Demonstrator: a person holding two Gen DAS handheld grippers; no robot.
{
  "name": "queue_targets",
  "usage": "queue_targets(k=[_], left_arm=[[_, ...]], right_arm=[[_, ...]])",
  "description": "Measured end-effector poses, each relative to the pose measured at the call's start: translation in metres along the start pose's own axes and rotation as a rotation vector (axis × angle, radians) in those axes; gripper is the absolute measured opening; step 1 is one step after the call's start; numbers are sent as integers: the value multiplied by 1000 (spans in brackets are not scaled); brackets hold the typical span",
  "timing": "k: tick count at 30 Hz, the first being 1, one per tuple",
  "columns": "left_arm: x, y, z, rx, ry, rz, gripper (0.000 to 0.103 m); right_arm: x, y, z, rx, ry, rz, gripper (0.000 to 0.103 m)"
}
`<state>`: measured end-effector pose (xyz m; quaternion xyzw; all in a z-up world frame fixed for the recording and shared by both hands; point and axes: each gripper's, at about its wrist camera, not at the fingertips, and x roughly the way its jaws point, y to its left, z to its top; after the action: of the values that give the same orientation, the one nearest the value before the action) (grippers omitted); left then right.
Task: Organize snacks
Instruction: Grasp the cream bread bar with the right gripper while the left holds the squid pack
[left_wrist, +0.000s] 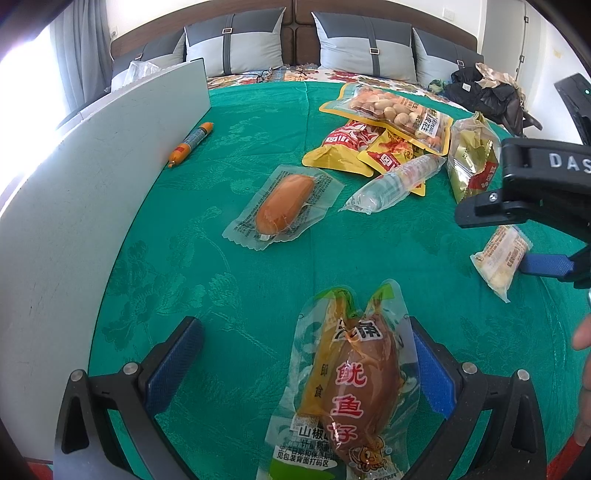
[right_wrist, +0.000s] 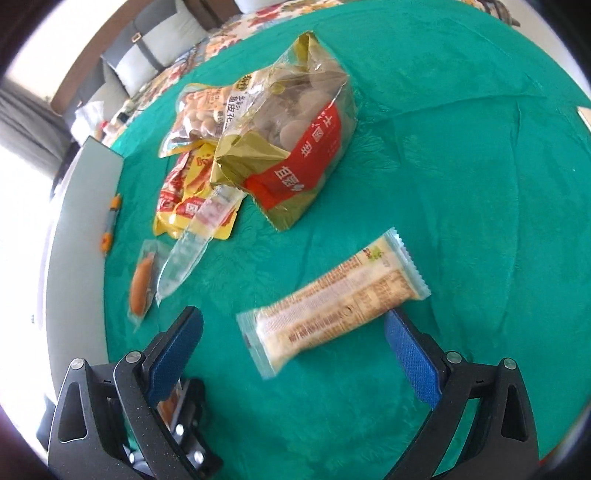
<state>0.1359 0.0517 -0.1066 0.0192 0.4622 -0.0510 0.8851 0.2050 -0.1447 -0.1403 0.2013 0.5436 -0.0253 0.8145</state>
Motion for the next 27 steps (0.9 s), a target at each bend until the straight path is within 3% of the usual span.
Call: queue_targets(k=[5,7,8,9,12,15,19,22,25,27], left_arm=[[-1,0,-1,0,-3,-3,103],[-1,1,-1,-1,-4,-4,103],[-1,1,-1,-1,-4,-4,103],[-1,1,-1,-1,-4,-3,103],[-1,1,-1,-1,-4,-4,103],[-1,1,-1,-1,-4,-3,103],[-2,0,-2,5,0,-3,103],[-4,-1,-3,67,59,-43,103],[-7,2,-2,84,141,-62,101],[-11,4,-3,66,155,-56,91]], right_arm=[[2,16,-19,-231,-78,-91,98],[-2,12,-32,-349,-110,-143,88],[-6,8,-38,-397,-131,-148,74],[-11,1,-43,-431,-140,-122,69],[-26,-25,-54,-487,-125,-30,69],[-42,-56,-57,-444,-120,67,70],[-48,-73,-50,-307,-84,122,71],[-42,-63,-38,-265,-29,112,71],[-26,-61,-14,-119,32,86,71],[-19,-54,5,-43,0,34,75]])
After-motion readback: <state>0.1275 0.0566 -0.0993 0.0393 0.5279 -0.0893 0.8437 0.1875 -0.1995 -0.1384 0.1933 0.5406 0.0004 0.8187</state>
